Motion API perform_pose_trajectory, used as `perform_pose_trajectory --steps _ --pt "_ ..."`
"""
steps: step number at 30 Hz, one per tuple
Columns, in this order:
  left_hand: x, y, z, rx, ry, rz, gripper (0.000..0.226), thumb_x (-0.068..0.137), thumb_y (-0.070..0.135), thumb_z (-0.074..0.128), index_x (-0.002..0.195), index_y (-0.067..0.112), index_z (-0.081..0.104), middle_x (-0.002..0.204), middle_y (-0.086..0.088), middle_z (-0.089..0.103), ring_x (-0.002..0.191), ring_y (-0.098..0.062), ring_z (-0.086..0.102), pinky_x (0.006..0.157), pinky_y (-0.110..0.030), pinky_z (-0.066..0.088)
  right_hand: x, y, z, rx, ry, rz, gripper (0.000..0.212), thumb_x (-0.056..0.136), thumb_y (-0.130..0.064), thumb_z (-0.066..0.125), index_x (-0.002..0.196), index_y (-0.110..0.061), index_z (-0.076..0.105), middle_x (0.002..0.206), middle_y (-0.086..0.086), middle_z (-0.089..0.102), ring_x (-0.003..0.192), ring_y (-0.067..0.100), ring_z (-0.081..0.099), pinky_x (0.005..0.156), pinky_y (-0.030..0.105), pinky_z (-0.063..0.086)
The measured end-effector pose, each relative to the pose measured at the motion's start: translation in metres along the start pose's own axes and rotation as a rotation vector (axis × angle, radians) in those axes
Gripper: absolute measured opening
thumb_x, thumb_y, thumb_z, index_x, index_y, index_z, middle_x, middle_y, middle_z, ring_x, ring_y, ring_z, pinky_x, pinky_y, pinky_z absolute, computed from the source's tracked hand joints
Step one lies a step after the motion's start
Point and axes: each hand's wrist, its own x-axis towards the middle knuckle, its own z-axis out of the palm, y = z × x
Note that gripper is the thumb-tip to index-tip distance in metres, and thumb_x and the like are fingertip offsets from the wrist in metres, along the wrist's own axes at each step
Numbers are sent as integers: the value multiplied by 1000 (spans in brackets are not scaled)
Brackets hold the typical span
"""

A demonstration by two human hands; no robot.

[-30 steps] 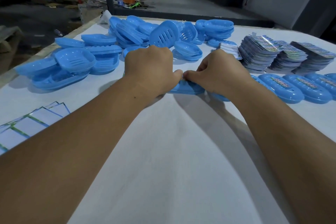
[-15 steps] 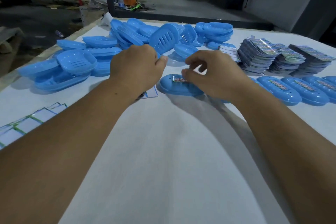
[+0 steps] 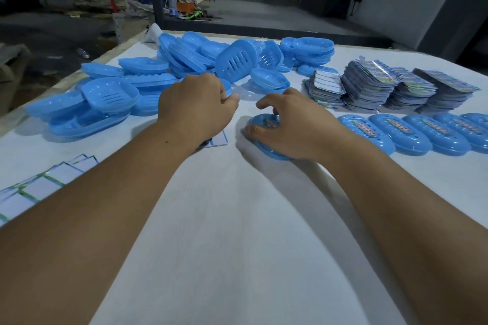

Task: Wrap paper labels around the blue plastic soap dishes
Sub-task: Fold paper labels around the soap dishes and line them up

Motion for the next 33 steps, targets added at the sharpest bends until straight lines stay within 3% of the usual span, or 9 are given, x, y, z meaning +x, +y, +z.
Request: perform_pose_trajectory --steps 8,16,19,25,29,33 --pt "-1 0 -1 4 -18 -9 46 91 54 55 62 19 55 62 0 59 63 -22 56 58 -31 37 3 0 0 -11 67 0 51 83 -41 61 134 -38 56 130 1 50 121 34 38 103 41 36" --pt "-1 1 -1 7 -32 -23 44 92 55 54 63 21 57 63 2 59 64 -19 56 60 -32 40 3 7 -5 17 39 43 63 76 -7 54 132 -36 58 131 2 51 122 34 36 101 43 40" --pt "-1 1 -1 -3 -32 -25 44 92 54 55 64 21 58 62 2 59 62 -18 55 59 -32 41 3 9 -5 27 30 47 64 75 -4 52 131 -36 60 131 1 51 122 34 35 101 46 41" --pt "1 -3 -2 -23 -49 -58 44 91 55 56 64 20 59 66 2 60 64 -18 56 59 -31 41 6 11 -2 61 51 25 59 80 -6 52 130 -36 60 128 -1 53 123 33 34 95 38 36" --pt "2 -9 -2 -34 -29 -67 45 91 52 57 63 17 60 63 2 59 63 -18 55 52 -28 33 6 11 0 88 72 -25 49 87 -10 53 128 -34 63 126 -1 57 121 33 37 95 38 36" --pt "5 -15 -5 -15 -39 -68 44 91 52 57 63 18 59 61 3 58 60 -14 53 49 -26 29 6 10 4 121 98 -65 42 91 -11 53 125 -33 65 125 -5 61 121 28 38 91 29 32"
